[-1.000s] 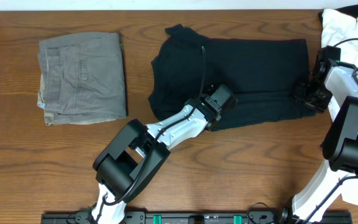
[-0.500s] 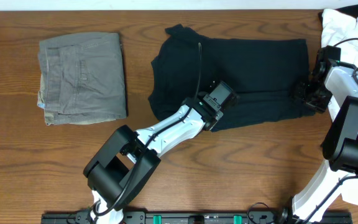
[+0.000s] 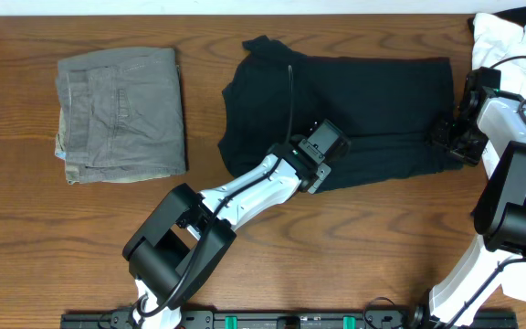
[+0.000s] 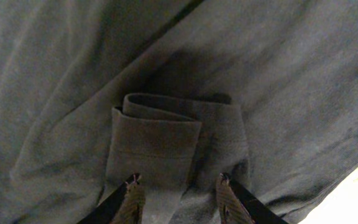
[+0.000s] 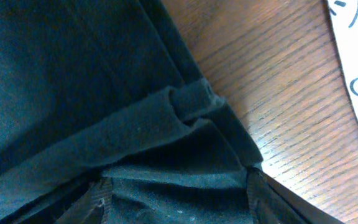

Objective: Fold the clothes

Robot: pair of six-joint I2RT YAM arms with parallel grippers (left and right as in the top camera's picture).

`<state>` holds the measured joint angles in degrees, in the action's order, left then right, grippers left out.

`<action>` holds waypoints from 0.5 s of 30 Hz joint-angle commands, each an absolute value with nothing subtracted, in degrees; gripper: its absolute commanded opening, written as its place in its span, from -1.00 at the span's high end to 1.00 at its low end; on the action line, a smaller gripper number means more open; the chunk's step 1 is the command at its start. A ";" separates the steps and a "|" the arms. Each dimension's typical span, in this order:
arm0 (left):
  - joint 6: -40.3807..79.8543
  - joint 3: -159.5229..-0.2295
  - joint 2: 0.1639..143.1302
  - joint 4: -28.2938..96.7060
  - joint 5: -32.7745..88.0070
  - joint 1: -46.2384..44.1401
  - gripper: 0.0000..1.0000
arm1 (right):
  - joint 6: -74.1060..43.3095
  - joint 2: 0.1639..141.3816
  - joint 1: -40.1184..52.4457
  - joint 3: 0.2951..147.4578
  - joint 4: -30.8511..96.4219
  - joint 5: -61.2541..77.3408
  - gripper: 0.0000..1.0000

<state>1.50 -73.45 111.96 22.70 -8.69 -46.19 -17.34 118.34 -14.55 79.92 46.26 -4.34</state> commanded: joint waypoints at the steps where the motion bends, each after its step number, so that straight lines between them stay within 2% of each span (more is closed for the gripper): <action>1: 2.02 -72.16 111.37 22.76 -7.94 -46.11 0.20 | -17.12 122.61 -14.24 78.26 46.09 -3.64 -0.37; 15: 1.98 -72.16 115.87 19.40 -8.19 -46.06 0.20 | -17.12 122.61 -14.24 78.26 46.06 -3.64 -0.38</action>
<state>1.50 -72.71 113.67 19.42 -8.25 -46.19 -17.34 118.34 -14.55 79.92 46.22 -4.34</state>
